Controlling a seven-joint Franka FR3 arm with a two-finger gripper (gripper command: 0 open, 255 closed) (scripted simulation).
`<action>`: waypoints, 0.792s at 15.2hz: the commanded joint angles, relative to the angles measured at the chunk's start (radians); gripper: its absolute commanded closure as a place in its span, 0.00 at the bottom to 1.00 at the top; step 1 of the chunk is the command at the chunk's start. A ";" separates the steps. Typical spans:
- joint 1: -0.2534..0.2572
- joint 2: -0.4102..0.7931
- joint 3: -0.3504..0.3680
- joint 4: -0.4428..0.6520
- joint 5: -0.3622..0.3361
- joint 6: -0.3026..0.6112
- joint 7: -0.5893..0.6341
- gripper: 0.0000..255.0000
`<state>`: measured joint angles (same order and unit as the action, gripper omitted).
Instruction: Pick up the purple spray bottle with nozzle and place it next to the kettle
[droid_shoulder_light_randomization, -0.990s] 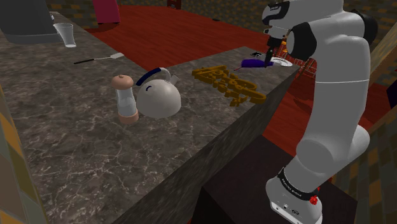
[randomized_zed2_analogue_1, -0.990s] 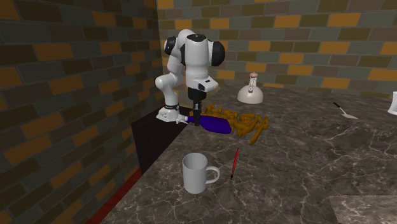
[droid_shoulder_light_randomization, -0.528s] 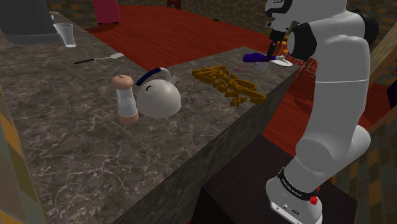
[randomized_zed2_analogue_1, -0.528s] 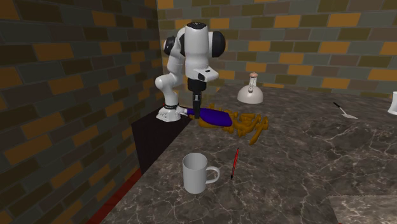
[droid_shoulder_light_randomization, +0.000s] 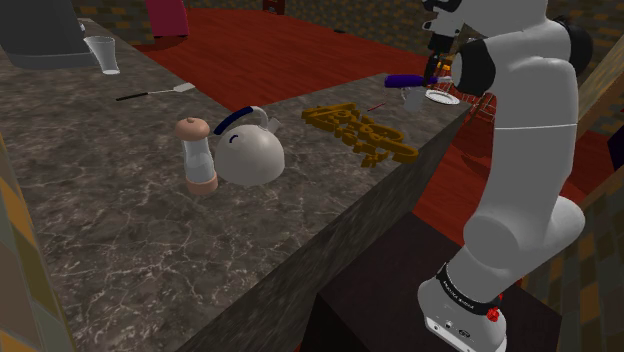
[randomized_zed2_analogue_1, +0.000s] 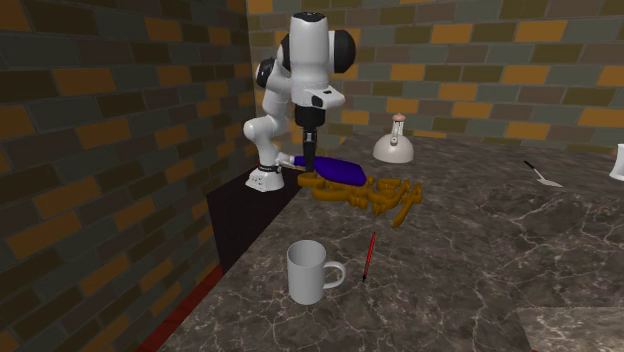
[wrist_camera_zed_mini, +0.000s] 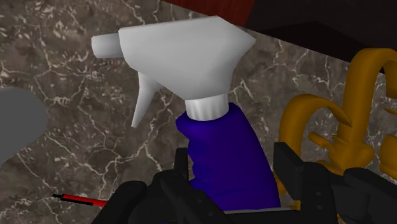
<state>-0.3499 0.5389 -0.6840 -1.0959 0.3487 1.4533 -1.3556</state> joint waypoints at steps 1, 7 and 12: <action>-0.017 0.012 0.002 0.049 0.007 -0.036 0.002 1.00; -0.086 0.068 0.017 0.236 0.039 -0.159 0.015 1.00; -0.202 0.171 0.054 0.508 0.095 -0.306 0.047 1.00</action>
<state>-0.5239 0.6838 -0.6398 -0.6555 0.4296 1.1832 -1.3174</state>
